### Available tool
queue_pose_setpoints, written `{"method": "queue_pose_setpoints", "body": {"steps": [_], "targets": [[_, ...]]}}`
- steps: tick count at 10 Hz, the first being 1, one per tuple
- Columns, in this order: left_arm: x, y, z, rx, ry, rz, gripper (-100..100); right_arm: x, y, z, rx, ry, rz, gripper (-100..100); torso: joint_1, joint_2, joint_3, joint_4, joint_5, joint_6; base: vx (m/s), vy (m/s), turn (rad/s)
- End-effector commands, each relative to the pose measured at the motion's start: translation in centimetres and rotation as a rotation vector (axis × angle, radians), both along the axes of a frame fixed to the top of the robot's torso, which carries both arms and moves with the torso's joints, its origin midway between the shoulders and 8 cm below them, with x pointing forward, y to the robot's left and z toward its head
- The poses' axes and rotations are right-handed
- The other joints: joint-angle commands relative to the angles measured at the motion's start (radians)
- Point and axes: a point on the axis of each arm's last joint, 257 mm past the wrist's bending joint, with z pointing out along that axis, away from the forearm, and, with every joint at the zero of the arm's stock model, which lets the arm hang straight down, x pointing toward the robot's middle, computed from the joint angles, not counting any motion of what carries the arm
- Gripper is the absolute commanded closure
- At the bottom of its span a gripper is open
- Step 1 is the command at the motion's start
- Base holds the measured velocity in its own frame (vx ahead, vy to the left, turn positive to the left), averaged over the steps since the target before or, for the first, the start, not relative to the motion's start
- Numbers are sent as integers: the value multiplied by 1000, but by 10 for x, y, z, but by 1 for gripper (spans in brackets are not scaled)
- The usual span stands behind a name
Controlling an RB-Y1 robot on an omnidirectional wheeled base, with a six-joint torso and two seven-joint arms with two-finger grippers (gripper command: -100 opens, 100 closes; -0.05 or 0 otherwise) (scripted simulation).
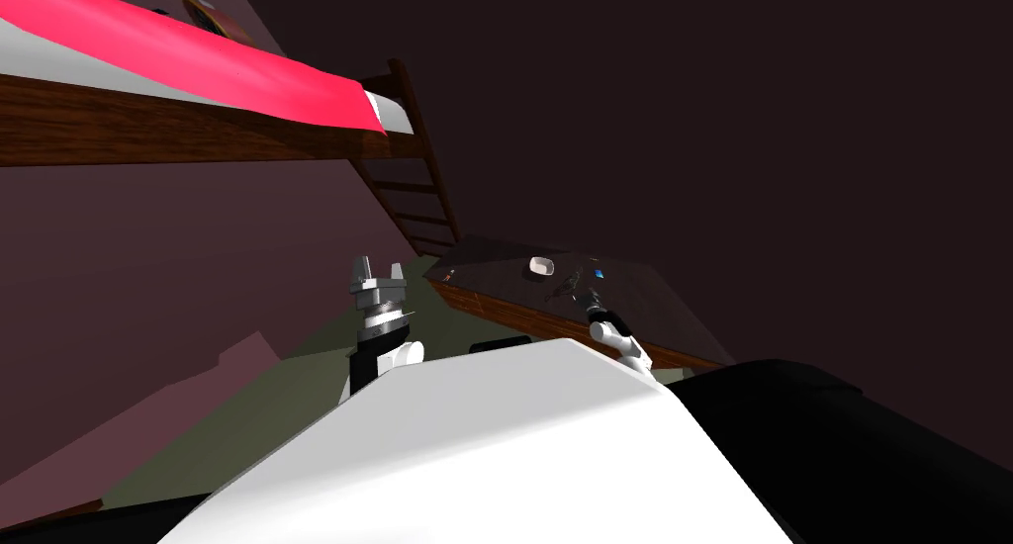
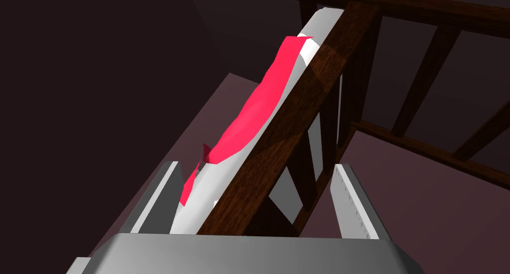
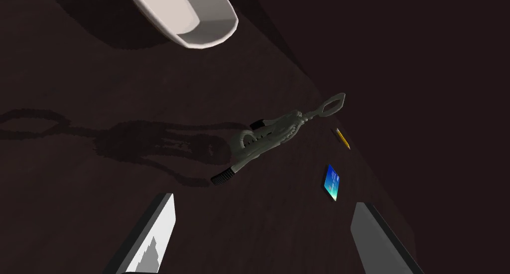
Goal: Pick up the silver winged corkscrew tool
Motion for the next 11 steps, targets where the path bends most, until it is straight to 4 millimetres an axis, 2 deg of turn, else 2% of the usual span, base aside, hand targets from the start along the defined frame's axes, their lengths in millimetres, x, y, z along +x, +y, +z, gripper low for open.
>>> {"method": "queue_pose_setpoints", "body": {"steps": [1,2,3,4,5,6,7,9,10,11], "targets": [[0,0,0,0,0,0,0,-11,-21,-14,61,35,-51,-100,0,0,0,0,0,0,6,34,166],[0,0,0,0,0,0,0,-18,-24,-23,65,55,-62,-100,0,0,0,0,0,-1,6,30,124],[0,0,0,0,0,0,0,-29,-44,-35,120,79,-117,-100,0,0,0,0,0,0,4,47,245],[0,0,0,0,0,0,0,-34,-45,-41,125,95,-123,-100,1,0,0,0,0,-1,6,33,103],[0,0,0,0,0,0,0,-41,-61,-46,176,107,-168,-100,1,0,0,0,0,0,8,35,219],[0,0,0,0,0,0,0,-51,-65,-56,183,130,-186,-100,1,-1,0,0,0,-1,9,19,106],[0,0,0,0,0,0,0,-53,-79,-55,234,125,-226,-100,0,0,0,0,0,0,8,24,162],[0,0,0,0,0,0,0,-68,-85,-69,241,158,-251,-100,0,0,0,0,0,0,4,12,58],[0,0,0,0,0,0,0,-68,-85,-69,241,158,-251,-100,-1,0,0,0,0,0,0,0,0],[0,0,0,0,0,0,0,-76,-101,-72,293,161,-303,-100,-1,0,0,0,0,0,0,15,220]]}}
